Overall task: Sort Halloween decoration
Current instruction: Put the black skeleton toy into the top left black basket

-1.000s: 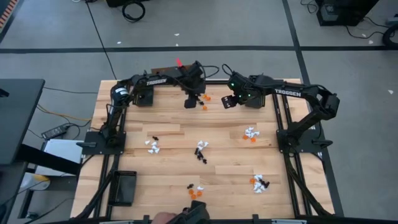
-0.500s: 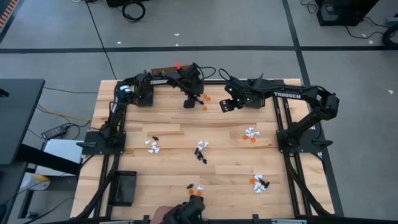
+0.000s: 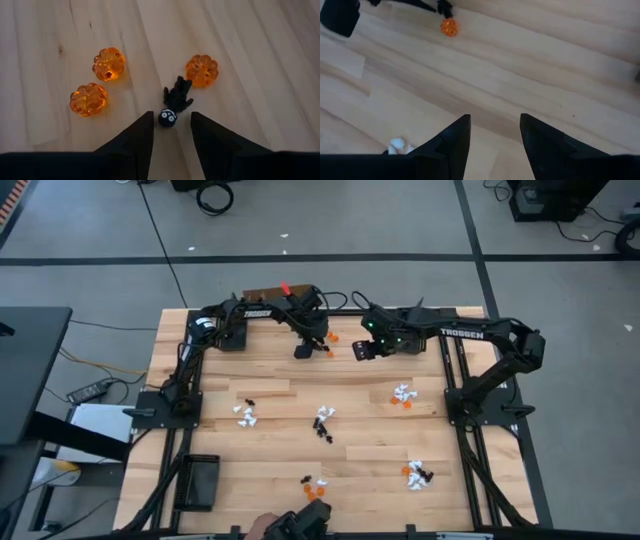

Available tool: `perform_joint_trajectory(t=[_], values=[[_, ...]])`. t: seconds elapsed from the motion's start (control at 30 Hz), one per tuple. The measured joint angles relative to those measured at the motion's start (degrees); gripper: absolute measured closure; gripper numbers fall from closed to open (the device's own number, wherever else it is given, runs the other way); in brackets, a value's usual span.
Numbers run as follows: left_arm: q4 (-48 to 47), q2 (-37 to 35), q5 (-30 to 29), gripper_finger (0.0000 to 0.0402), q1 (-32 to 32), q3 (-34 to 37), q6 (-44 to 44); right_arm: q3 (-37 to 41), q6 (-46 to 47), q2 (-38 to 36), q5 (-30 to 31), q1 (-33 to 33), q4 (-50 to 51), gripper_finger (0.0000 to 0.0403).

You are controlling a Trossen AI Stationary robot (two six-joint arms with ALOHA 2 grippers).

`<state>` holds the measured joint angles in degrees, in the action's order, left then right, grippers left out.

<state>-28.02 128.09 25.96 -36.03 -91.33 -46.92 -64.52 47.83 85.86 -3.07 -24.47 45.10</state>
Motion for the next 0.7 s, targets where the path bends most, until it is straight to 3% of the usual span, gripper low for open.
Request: perform_joint_trajectory(t=[0.17,0.37,0.47,0.57,0.7], values=[[0.17,0.00,-0.35,0.0266,0.04,0.00,1.01,-0.01,1.68,0.00,0.00,2.17,0.02,0.0222],[1.76,-0.11,-5.85,0.0324,1.53,-0.15,8.98,-0.01,2.88,0.00,0.25,3.56,0.04,0.0222],[1.46,-0.13,-6.53,0.0331,1.57,-0.17,10.09,0.01,3.09,0.00,0.49,3.49,0.04,0.0222],[-3.69,-0.33,-9.20,0.0340,1.76,-1.96,11.36,-0.01,3.31,0.00,0.87,3.51,0.03,0.0222],[-17.77,-0.31,-9.90,0.0364,1.04,-7.10,13.65,0.01,3.55,0.00,0.93,3.54,0.02,0.0222]])
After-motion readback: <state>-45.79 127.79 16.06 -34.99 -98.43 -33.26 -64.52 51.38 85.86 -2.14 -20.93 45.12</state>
